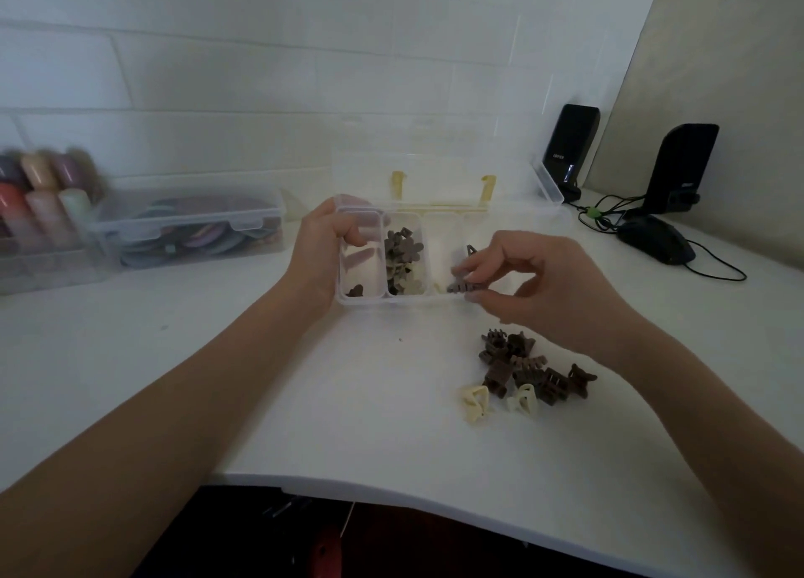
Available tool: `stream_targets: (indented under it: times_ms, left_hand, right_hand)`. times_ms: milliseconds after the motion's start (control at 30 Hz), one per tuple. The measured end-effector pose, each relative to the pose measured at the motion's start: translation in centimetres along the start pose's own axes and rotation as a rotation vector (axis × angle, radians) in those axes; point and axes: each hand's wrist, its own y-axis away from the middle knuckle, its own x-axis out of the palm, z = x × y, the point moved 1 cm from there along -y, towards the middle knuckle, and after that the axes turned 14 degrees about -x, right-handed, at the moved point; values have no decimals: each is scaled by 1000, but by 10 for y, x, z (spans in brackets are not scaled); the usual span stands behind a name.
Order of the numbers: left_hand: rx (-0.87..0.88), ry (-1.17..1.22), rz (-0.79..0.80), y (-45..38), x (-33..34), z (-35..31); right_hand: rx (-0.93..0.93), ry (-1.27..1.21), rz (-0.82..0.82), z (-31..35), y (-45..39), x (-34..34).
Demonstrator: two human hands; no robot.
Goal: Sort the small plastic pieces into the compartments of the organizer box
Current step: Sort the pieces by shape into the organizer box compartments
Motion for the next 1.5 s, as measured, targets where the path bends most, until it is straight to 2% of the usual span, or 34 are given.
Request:
stream_targets:
  times_ms: [100,267,400,500,800,900,1000,1067,1167,1233,1300,1500]
  left_hand:
    - [0,-13,-7,1,1,0]
    - [10,11,27,2,2,1]
    - [-59,67,69,3,1,1]
    - [-32,83,72,2,0,1]
    - [97,23,76,6,5,0]
    - [98,18,84,7,6,-2]
    - [67,19,43,5,4,-1]
    - [59,10,32,4,4,0]
    - [30,-6,25,4,4,0]
    - [6,-14,20,6,4,-1]
    - [-18,-22,22,8,4,-3]
    - [-79,14,42,5,2,-1]
  right_hand:
    - [-81,42,-19,8,-11,15]
    - [-328,504,76,21,-41,45]
    - [-452,634,143,22,-65,61]
    - [-472,690,119,17,-70,64]
    - [-298,597,143,13,-66,57]
    - [-257,529,236,13,-61,52]
    - [-259,609,392,16,-56,51]
    - [-248,636,405,20,-54,51]
    - [-108,431,374,30,-54,34]
    - [-25,204,247,30,-48,11]
    - [29,85,174,22,-37,-12]
    - [170,173,382,-8,1,-48]
